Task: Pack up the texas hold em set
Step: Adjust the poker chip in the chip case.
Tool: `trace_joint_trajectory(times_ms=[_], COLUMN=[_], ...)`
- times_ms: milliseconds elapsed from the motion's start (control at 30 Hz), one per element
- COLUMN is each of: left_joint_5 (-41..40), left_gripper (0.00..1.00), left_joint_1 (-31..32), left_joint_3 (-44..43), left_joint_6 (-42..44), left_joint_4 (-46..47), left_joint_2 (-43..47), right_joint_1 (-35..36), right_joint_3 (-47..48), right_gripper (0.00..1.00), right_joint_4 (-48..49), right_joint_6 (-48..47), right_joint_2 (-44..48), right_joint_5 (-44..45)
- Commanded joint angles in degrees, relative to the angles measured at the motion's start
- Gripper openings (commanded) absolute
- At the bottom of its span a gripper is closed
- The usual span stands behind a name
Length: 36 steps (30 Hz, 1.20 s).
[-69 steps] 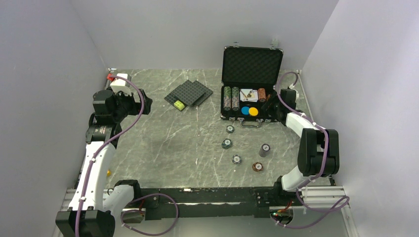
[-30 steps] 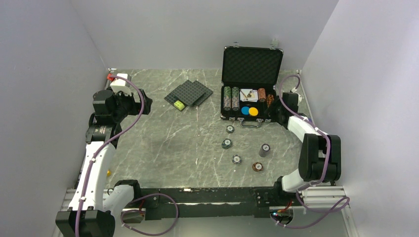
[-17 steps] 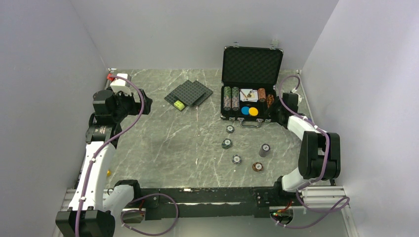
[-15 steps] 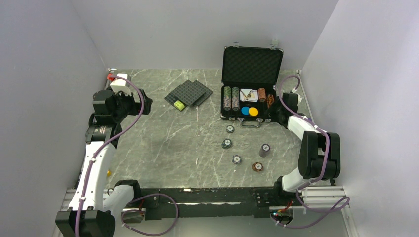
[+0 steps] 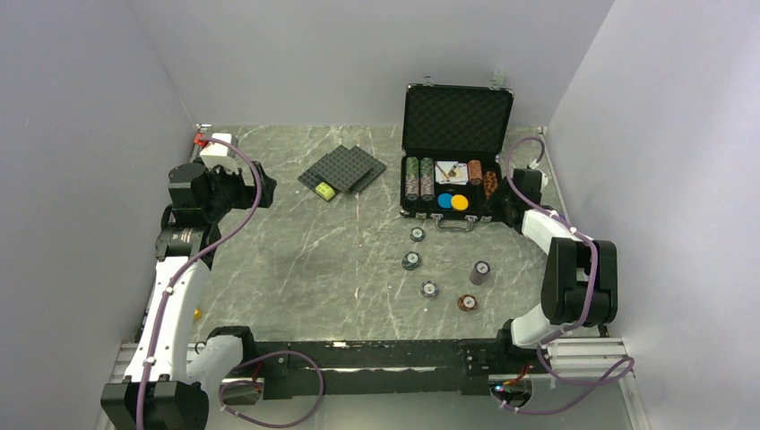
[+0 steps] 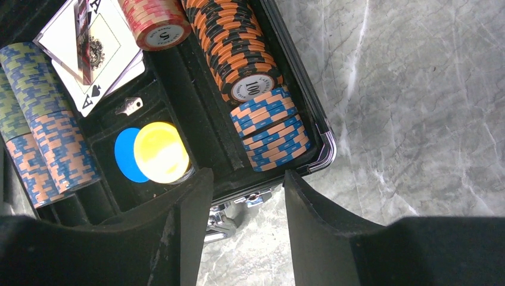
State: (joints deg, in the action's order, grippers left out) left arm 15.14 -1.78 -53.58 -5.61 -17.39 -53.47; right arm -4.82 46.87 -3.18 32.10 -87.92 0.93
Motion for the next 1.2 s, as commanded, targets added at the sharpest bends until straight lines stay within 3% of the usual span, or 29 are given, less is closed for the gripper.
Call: trace_joint_trajectory(times_ms=[0,667,1167], left_joint_5=[0.0,0.0,0.0], left_gripper=[0.98,0.98,0.98], left_joint_1=[0.2,0.3,0.3], left_joint_3=[0.3,0.4,0.4], left_joint_6=[-0.2,-0.2,-0.2], left_joint_4=[1.6,1.6,1.6], left_joint_2=[0.1,0.3,0.2], right_joint_1=[-0.3,-0.6,-0.8], right_joint_3=[1.7,1.2,-0.2], right_gripper=[0.51,0.43,0.43], right_joint_4=[5.4,6.5,6.6], right_joint_6=[-0.1,0.5,0.3], right_joint_2=[-0.5,-0.1,-1.3], right_joint_5=[-0.7,-2.3,-1.1])
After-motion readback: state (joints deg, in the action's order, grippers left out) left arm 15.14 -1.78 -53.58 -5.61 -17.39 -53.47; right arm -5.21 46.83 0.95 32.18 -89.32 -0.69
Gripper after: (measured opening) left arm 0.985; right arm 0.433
